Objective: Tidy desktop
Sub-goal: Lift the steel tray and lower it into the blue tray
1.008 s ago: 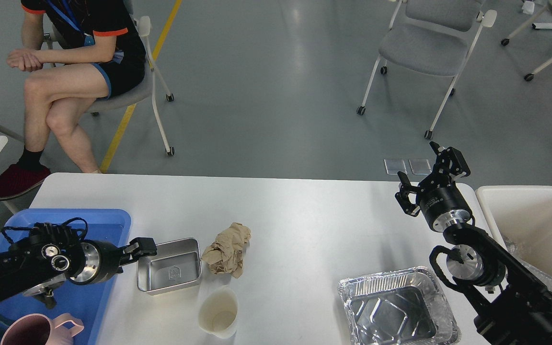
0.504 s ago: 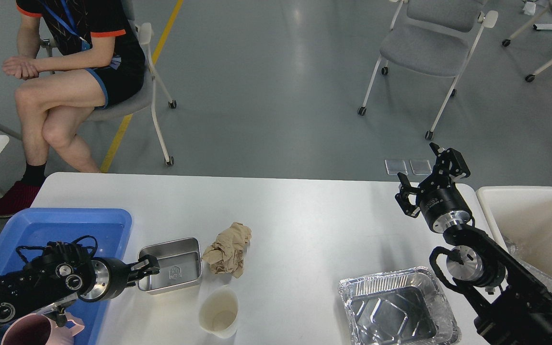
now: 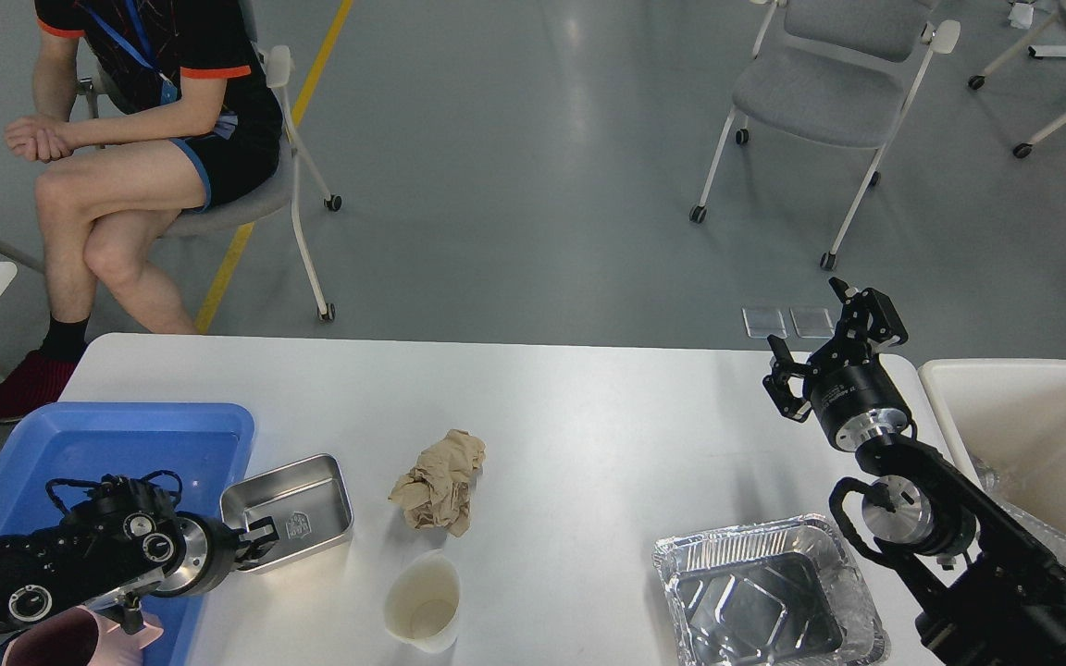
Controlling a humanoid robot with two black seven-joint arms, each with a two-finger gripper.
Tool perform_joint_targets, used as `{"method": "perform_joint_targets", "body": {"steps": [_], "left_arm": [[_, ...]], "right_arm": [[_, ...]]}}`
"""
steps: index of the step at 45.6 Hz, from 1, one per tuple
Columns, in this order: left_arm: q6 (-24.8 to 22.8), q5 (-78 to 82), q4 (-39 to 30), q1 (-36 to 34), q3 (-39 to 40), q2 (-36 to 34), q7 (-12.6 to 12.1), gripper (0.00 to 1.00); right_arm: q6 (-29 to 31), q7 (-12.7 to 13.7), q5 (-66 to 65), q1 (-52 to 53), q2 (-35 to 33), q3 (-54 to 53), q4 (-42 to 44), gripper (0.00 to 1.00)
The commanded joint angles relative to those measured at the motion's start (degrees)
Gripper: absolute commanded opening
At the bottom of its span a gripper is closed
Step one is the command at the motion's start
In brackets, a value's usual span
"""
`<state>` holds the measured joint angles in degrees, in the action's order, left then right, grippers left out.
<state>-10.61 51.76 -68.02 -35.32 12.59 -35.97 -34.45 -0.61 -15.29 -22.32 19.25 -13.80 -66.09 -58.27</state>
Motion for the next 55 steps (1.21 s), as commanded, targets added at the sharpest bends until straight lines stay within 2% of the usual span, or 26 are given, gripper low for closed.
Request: {"method": "perform_joint_targets", "body": {"steps": [1, 8, 15, 19, 26, 32, 39, 43, 48, 55], "left_arm": [[-0.46, -0.08, -0.54, -1.33, 0.68, -0.67, 0.00, 0.00], [-3.09, -0.25, -2.29, -5.72, 1.12, -1.81, -0.97, 0.00], [-8.27, -0.78, -8.61, -11.17, 2.17, -6.73, -3.51, 0.00], [-13.02, -1.04, -12.39, -13.98, 3.23, -11.91, -4.83, 0.00], [-24.08, -3.23, -18.99, -17.76, 9.11, -24.30, -4.93, 0.00], [-33.67, -8.60, -19.87, -20.23, 15.26, -33.27, -4.84, 0.00], [-41.41, -12.29, -19.79, -23.04, 20.45, -41.89, -4.40, 0.00], [-42.38, -13.35, -19.70, -22.95, 21.16, -43.83, -4.31, 0.00], [-41.07, -13.61, -17.68, -21.38, 19.67, -43.13, -3.96, 0.00], [-33.87, -13.52, -10.04, -17.69, 16.33, -36.99, -3.96, 0.00]], "right_arm": [[0.00, 0.00, 0.00, 0.09, 0.09, 0.00, -0.09, 1.00], [0.00, 0.00, 0.00, 0.09, 0.00, 0.00, -0.18, 1.00], [0.00, 0.00, 0.00, 0.09, 0.00, 0.00, -0.27, 1.00], [0.00, 0.00, 0.09, 0.09, 0.00, 0.00, -0.27, 1.00], [0.00, 0.00, 0.00, 0.00, 0.00, 0.00, -0.18, 1.00], [0.00, 0.00, 0.00, 0.09, 0.09, 0.00, -0.09, 1.00], [0.00, 0.00, 0.00, 0.18, 0.09, 0.08, -0.09, 1.00], [0.00, 0.00, 0.00, 0.18, 0.26, 0.17, -0.09, 1.00], [0.00, 0.00, 0.00, 0.18, 1.14, 0.26, -0.09, 1.00], [0.00, 0.00, -0.09, 0.00, 1.23, 0.26, -0.09, 1.00]]}}
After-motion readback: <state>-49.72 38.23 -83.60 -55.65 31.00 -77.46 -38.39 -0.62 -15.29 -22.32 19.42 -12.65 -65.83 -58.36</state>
